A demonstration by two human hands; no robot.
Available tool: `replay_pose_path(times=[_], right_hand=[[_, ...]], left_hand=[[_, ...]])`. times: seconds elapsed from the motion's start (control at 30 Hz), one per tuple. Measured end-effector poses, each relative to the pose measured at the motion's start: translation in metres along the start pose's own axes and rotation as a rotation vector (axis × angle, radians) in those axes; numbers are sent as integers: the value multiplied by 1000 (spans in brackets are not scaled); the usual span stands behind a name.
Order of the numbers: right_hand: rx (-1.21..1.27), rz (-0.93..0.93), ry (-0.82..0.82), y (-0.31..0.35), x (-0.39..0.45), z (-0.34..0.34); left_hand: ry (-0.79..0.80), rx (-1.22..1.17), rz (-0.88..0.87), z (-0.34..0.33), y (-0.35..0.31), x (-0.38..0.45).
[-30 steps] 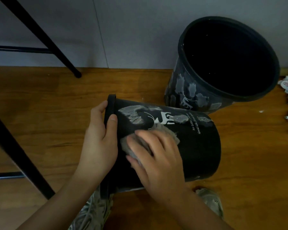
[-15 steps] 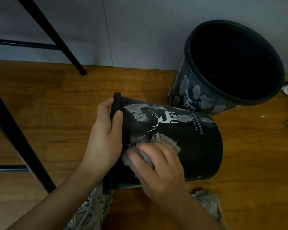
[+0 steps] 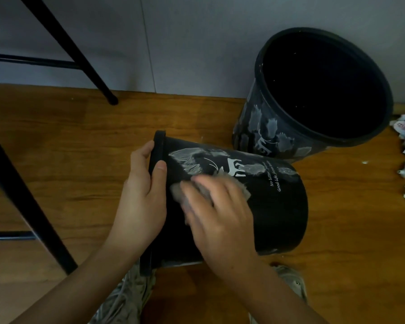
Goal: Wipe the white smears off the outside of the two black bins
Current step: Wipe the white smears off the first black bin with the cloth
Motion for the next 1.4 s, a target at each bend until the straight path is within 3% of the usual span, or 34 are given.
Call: replay_pose_path(times=[0.1, 0.3, 0.5, 0.8, 0.97, 1.2, 1.4], right_hand=[[8, -71, -10, -2, 10, -2], [-8, 86, 0, 7, -30, 1], [1, -69, -13, 6, 12, -5], [-35, 260, 57, 22, -53, -6], [51, 25, -56, 15, -14, -5], [17, -34, 16, 3, -4, 3], [-129, -367, -90, -72, -16, 31]], left_hand=[[7, -10, 3, 0, 0, -2], [3, 8, -16, 1, 2, 3], [-14, -14, -2, 0, 2, -4], [-2, -22, 10, 0, 0, 6], [-19, -11, 0, -1, 2, 5], [-33, -48, -13, 0, 4, 2], [-62, -37, -17, 2, 7, -1]])
Point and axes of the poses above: each hand's wrist, its own x-axis towards the middle knuckle, its own z-axis out of the back of the hand, y = z × x, the point moved 5 cm from there along x, towards the middle knuckle, and after that the axes turned 4 degrees about x, right-handed, at the moved point
